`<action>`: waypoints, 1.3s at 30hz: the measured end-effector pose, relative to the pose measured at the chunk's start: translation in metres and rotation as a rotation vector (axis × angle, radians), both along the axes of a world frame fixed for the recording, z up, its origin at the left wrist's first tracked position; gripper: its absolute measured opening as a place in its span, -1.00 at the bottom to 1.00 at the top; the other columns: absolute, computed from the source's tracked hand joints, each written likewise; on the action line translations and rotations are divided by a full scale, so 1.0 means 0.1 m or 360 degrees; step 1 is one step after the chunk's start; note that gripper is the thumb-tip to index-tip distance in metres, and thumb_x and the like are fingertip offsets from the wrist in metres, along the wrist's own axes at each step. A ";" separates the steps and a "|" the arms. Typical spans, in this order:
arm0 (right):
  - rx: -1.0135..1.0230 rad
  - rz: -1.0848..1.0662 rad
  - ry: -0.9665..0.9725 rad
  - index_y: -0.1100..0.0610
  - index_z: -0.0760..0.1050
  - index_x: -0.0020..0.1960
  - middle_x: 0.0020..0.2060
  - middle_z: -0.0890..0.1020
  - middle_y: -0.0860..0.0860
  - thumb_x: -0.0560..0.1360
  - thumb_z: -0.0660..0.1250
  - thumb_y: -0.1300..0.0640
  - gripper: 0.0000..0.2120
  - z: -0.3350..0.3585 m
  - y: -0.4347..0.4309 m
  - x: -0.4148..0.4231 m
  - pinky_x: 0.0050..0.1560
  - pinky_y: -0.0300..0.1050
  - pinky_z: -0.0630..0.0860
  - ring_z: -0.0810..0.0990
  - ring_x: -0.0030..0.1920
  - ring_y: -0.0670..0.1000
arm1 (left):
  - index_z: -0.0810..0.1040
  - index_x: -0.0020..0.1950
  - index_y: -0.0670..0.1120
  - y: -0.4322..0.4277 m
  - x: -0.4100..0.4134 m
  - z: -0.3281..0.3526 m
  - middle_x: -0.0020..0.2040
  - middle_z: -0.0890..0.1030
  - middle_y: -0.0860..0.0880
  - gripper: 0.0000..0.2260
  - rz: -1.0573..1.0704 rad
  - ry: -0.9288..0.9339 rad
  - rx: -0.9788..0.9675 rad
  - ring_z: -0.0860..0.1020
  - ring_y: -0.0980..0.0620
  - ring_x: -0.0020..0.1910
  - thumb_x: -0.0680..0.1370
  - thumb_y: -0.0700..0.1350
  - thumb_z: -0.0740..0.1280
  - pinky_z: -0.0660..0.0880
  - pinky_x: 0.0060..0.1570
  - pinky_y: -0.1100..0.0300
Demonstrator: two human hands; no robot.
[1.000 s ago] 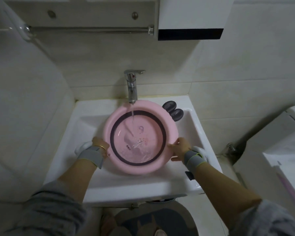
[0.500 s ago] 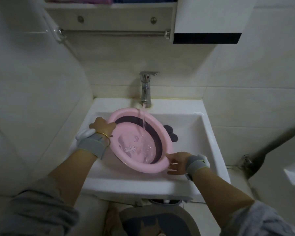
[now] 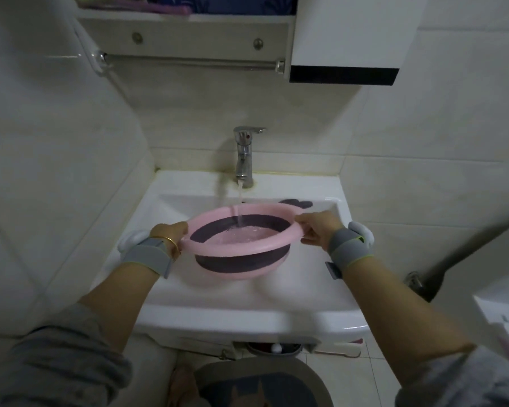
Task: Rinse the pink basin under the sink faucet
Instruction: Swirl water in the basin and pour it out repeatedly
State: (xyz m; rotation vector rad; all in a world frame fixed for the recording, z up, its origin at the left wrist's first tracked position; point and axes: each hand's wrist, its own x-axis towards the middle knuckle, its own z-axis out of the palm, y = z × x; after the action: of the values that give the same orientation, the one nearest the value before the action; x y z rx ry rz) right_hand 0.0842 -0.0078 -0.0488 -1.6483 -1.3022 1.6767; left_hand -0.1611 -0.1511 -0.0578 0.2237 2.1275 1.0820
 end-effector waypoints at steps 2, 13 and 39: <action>0.0214 -0.0003 -0.0111 0.41 0.46 0.19 -0.19 0.58 0.23 0.43 0.40 0.23 -0.60 0.11 0.05 -0.03 -0.18 0.05 0.63 0.60 -0.30 0.15 | 0.40 0.01 -0.23 0.01 0.05 -0.09 -0.21 0.44 -0.17 -0.87 -0.0017 -0.0087 -0.0033 0.36 -0.11 -0.37 0.51 -0.21 0.24 0.33 -0.35 0.21; 0.0873 0.0170 -0.0532 0.33 0.54 -0.06 -0.18 0.62 0.20 0.37 0.38 0.10 -0.71 0.18 0.02 0.05 -0.10 0.04 0.57 0.54 -0.21 0.16 | 0.39 -0.19 -0.24 0.05 0.28 -0.38 -0.35 0.51 -0.22 -0.82 -0.0194 -0.0426 -0.0222 0.55 -0.13 -0.60 0.60 -0.24 0.16 0.45 0.12 -0.08; -0.0911 0.0144 0.0127 0.26 0.45 -0.10 -0.23 0.53 0.13 0.51 0.30 0.29 -0.96 -1.01 -0.28 0.09 -0.17 0.21 0.52 0.51 -0.24 0.11 | 0.52 0.12 -0.20 0.25 -0.13 0.15 0.01 0.62 -0.25 -0.37 -0.0449 0.0659 -0.0313 0.62 -0.27 -0.06 0.13 0.10 0.30 0.62 -0.03 -0.06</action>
State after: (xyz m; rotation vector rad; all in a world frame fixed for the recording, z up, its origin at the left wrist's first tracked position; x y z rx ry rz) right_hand 0.0935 -0.0357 -0.1503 -1.8116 -0.9148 2.2968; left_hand -0.1741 -0.1261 -0.0430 0.6800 2.4525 0.6988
